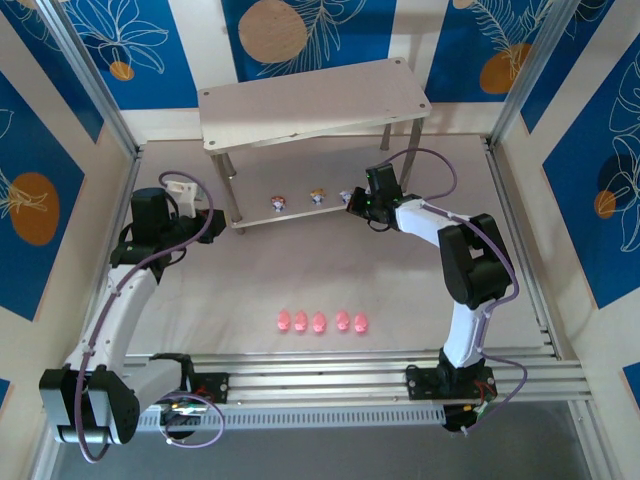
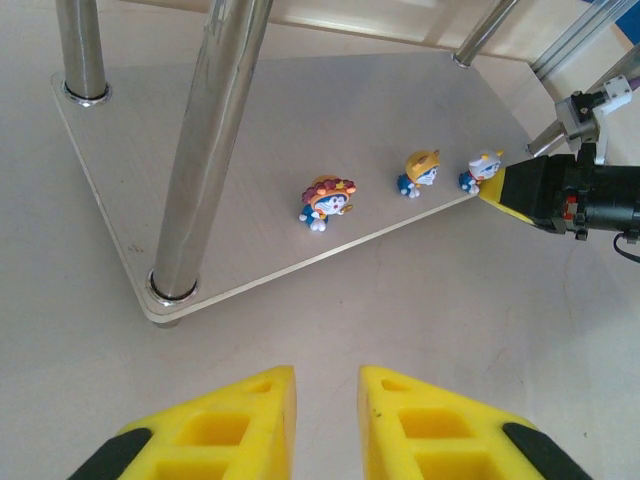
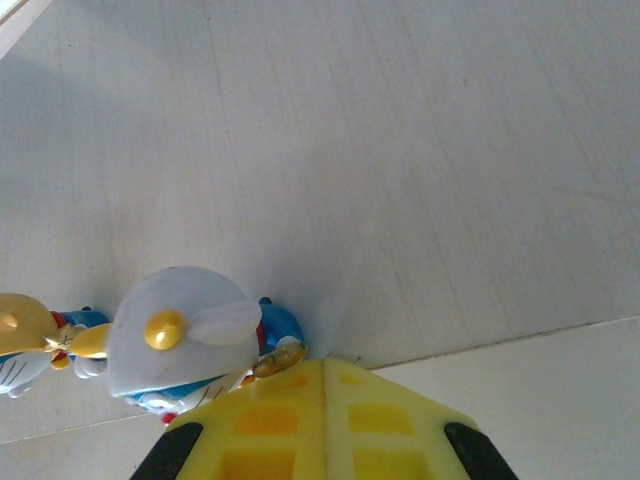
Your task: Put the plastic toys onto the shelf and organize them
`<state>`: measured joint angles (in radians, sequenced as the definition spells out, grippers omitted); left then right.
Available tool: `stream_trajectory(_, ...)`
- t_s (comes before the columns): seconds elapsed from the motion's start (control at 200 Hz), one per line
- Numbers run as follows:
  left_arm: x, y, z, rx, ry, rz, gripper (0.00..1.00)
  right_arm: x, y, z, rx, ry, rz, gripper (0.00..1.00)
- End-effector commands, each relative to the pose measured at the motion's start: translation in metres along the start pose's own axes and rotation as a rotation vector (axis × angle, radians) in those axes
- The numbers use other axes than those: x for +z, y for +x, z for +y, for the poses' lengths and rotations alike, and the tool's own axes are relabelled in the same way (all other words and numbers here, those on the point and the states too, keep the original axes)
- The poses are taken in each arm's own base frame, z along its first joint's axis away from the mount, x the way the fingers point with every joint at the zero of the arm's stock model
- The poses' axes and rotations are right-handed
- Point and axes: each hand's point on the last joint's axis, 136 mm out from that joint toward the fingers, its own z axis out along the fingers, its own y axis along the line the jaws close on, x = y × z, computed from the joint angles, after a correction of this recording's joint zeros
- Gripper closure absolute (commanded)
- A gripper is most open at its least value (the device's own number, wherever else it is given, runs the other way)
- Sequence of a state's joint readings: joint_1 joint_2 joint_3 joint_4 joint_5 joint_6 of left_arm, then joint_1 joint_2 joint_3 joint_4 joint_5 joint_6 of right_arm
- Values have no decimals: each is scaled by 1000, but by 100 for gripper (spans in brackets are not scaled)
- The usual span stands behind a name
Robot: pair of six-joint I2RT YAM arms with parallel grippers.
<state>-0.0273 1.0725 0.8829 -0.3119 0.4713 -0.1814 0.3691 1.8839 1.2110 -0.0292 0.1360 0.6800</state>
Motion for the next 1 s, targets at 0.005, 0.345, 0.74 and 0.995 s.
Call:
stream_trajectory(0.005,-3,-2,1,16,14,-20,76,2,-11,11,-3,-14,-34,99)
stream_trajectory(0.345,-2,-2,2,16,13,-22,76,7,-11,12,2,-12,-34,98)
stream_trajectory(0.74,-3,-2,2,13,14,-21,76,7,-10,5,8,8,-33,98)
stream_trajectory(0.995,-3,-3,2,13,14,-22,76,7,-8,0,19,22,-26,98)
